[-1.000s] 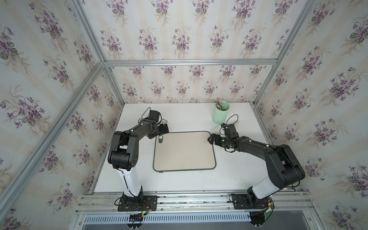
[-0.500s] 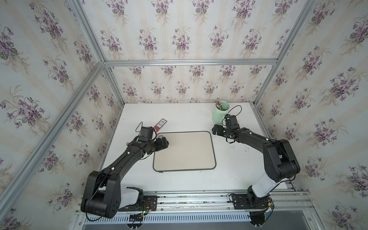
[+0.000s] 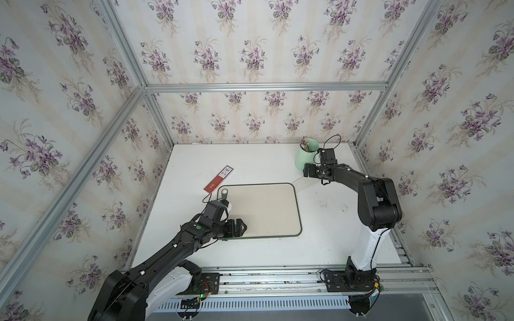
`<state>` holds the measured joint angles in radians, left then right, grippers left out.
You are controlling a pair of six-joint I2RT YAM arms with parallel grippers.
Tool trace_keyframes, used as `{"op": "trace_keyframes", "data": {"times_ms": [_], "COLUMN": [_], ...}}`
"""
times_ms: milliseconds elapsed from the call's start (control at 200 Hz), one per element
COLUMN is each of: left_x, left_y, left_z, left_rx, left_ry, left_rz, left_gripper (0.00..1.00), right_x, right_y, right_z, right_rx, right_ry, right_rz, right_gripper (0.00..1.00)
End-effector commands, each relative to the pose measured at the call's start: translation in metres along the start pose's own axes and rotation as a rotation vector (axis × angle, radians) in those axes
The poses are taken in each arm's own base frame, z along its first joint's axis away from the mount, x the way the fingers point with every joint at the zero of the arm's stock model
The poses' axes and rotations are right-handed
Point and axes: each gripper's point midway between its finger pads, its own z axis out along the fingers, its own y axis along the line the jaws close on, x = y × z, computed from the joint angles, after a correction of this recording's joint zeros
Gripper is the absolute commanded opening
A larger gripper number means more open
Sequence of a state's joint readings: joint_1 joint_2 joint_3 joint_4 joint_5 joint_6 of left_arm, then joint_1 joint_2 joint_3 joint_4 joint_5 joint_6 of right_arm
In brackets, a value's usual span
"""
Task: Align the knife with the edge of the cutting board
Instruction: Adjust the knife at the center of the board.
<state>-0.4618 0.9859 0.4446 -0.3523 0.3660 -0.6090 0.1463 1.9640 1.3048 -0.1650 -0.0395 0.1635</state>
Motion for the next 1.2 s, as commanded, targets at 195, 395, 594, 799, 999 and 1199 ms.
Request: {"op": "trace_keyframes", "data": {"times_ms": [195, 395, 594, 799, 999, 1199], "left_x": [0.004, 0.007, 0.009, 0.012, 0.013, 0.015], "left_y": [0.009, 0.013, 0.015, 0.017, 0.017, 0.018], "left_z": [0.001, 0.000, 0.000, -0.004, -0.008, -0.009], "left_rx": [-0.035, -0.049, -0.056, -0.060, -0.061, -0.058], "left_ry": [-0.002, -0.008, -0.005, -0.010, -0.020, -0.016], "left_rz": [0.017, 0.012, 0.011, 0.012, 0.018, 0.029], "left_gripper": [0.99, 0.99, 0.99, 0.99, 0.99, 0.99], "right_x": [-0.013, 0.004, 0.035, 0.088, 0.141, 0.171], "right_y": [-0.014, -0.024, -0.030, -0.040, -0.029, -0.015], "right_z": [0.024, 0.040, 0.018, -0.021, -0.053, -0.092], "right_rx": [0.021, 0.033, 0.051, 0.032, -0.050, -0.122], "right_ry": [0.020, 0.120, 0.193, 0.227, 0.281, 0.308], "right_rz": [-0.018, 0.030, 0.138, 0.284, 0.397, 0.443], "right_gripper": [1.00, 0.99, 0.99, 1.00, 0.98, 0.94]}}
